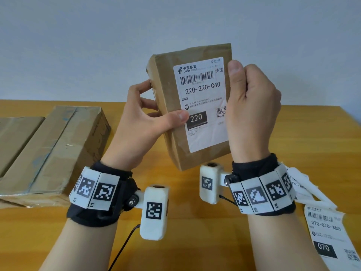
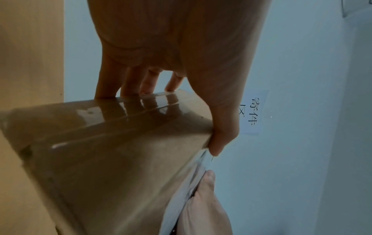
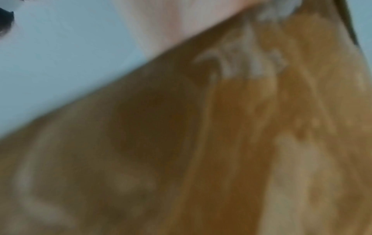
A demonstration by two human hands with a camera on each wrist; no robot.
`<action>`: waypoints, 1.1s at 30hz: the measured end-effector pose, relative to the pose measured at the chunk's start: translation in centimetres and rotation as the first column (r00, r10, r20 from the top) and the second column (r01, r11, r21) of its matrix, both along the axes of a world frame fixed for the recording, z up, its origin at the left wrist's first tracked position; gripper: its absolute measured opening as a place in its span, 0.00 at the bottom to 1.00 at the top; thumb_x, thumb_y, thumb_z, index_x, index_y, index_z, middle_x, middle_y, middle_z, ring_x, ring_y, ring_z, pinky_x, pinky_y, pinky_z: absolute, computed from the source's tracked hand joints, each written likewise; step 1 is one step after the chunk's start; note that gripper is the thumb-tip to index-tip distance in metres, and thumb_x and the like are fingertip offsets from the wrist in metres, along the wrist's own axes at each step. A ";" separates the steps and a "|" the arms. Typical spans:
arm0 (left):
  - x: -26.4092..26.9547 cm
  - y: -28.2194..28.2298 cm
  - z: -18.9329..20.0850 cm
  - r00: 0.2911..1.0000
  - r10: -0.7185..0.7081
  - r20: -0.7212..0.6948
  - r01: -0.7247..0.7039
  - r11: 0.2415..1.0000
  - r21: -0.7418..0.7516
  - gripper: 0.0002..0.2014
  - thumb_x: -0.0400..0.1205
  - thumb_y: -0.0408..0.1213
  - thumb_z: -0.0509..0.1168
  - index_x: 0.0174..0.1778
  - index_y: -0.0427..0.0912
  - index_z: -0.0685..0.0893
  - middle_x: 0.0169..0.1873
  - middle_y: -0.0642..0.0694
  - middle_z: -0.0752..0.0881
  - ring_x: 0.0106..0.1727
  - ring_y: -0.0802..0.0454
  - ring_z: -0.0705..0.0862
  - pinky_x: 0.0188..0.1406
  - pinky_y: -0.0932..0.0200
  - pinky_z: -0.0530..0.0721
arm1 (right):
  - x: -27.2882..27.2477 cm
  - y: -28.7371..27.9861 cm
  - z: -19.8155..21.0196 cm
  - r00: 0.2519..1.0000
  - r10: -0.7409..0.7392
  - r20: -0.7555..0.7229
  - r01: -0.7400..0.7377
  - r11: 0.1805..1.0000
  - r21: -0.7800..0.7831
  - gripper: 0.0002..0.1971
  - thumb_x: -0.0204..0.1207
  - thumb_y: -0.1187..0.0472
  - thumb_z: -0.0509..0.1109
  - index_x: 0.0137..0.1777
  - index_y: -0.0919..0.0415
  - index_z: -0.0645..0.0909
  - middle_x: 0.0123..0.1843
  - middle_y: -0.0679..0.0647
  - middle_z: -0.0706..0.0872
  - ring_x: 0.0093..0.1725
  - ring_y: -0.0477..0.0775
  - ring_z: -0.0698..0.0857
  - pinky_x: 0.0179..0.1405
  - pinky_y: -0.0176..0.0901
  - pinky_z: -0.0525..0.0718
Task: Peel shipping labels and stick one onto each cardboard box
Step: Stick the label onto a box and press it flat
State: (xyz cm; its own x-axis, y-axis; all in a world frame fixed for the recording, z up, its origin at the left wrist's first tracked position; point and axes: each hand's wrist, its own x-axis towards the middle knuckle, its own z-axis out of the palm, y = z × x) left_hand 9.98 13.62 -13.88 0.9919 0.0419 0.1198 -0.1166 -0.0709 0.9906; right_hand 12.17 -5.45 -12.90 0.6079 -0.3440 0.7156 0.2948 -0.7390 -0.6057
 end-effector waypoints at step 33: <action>0.3 0.0 -0.9 0.993 -0.066 0.096 0.071 0.996 -0.055 0.55 0.59 0.49 0.86 0.83 0.50 0.69 0.68 0.40 0.83 0.64 0.47 0.92 0.56 0.49 0.94 | 0.2 0.3 -0.2 0.993 0.114 -0.041 -0.107 0.983 0.150 0.26 0.85 0.35 0.51 0.39 0.57 0.70 0.27 0.43 0.72 0.28 0.41 0.75 0.27 0.34 0.70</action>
State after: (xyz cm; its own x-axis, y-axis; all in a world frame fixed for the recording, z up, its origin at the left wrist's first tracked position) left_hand 10.31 13.61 -14.79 0.9771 -0.0161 0.2121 -0.2122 -0.0025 0.9772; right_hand 12.34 -5.11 -13.13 0.6815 -0.3719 0.6303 0.3366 -0.6055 -0.7211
